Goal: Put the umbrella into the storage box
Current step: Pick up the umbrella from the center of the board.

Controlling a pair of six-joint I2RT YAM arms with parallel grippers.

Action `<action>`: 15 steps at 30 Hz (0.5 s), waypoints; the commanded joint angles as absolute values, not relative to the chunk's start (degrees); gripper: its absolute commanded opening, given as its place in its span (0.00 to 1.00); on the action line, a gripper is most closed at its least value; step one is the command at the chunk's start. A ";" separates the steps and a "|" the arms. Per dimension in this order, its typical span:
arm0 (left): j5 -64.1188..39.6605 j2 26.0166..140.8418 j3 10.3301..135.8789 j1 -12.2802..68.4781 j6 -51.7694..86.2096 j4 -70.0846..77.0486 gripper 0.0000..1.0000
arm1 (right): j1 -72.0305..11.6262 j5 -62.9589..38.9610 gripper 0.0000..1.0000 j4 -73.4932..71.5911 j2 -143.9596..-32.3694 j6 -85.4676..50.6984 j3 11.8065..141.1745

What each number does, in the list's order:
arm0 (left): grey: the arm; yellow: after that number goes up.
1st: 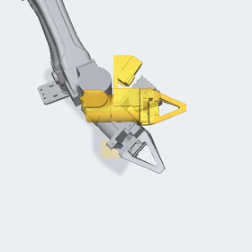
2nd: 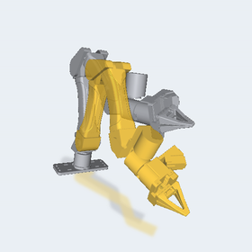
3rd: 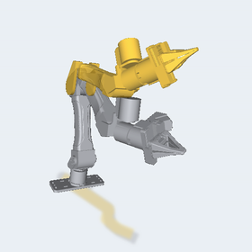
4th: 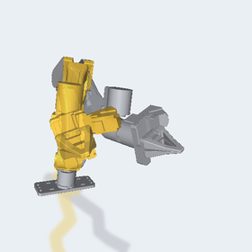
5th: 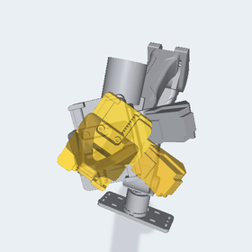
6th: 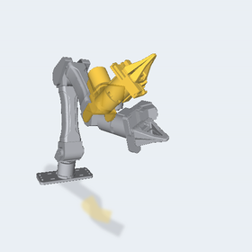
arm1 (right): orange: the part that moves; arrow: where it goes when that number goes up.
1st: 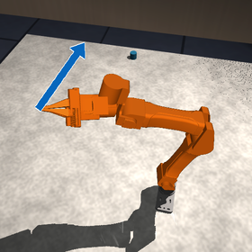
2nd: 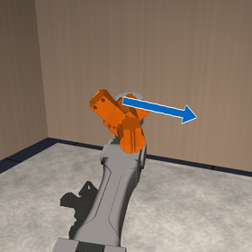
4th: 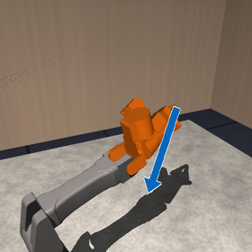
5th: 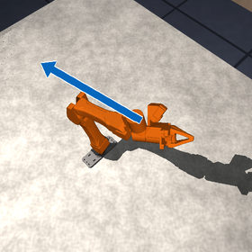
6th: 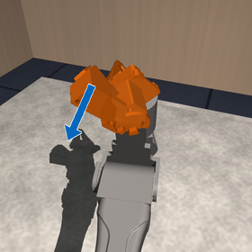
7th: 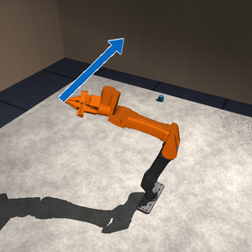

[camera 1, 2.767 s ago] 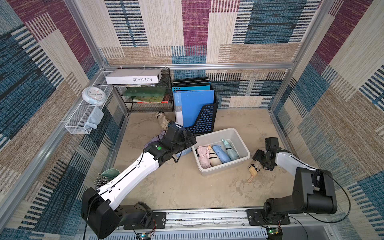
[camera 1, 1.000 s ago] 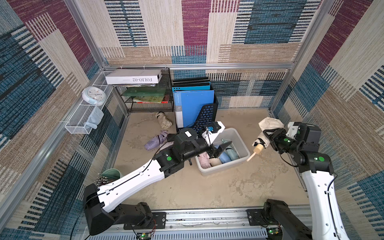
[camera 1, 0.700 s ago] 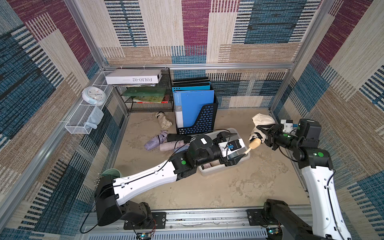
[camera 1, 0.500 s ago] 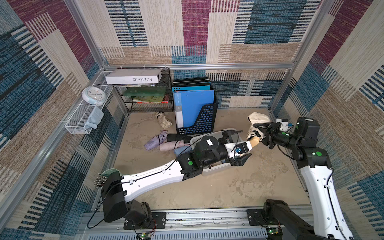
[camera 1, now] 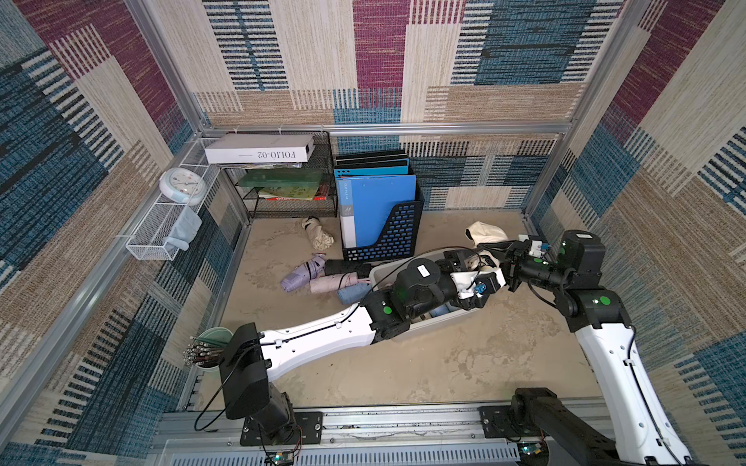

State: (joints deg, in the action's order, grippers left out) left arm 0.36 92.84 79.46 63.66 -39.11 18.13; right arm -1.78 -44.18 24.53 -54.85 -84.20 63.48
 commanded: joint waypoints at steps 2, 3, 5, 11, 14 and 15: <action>0.13 93.67 80.51 63.64 -40.00 17.93 0.67 | -2.00 -45.78 0.19 19.64 -54.57 -85.72 63.28; 0.04 93.84 80.68 63.64 -40.07 17.78 0.64 | -2.08 -45.85 0.19 19.67 -54.50 -85.78 63.12; -0.21 94.14 81.15 63.64 -40.09 17.10 0.57 | -2.11 -46.14 0.19 19.27 -54.38 -86.19 62.61; -0.24 95.14 82.33 63.64 -40.17 15.91 0.45 | -2.19 -46.72 0.20 18.39 -54.25 -87.01 61.79; 0.04 95.64 82.95 63.63 -40.17 15.34 0.40 | -2.28 -46.72 0.21 18.28 -54.18 -87.43 61.70; 0.21 95.76 83.17 63.64 -40.19 15.29 0.39 | -2.28 -46.77 0.22 18.26 -54.20 -87.53 61.70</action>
State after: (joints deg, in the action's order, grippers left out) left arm 2.81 95.22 82.50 63.53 -41.34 16.01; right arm -1.85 -42.85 22.98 -54.52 -89.67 61.60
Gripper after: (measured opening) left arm 0.400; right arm 0.391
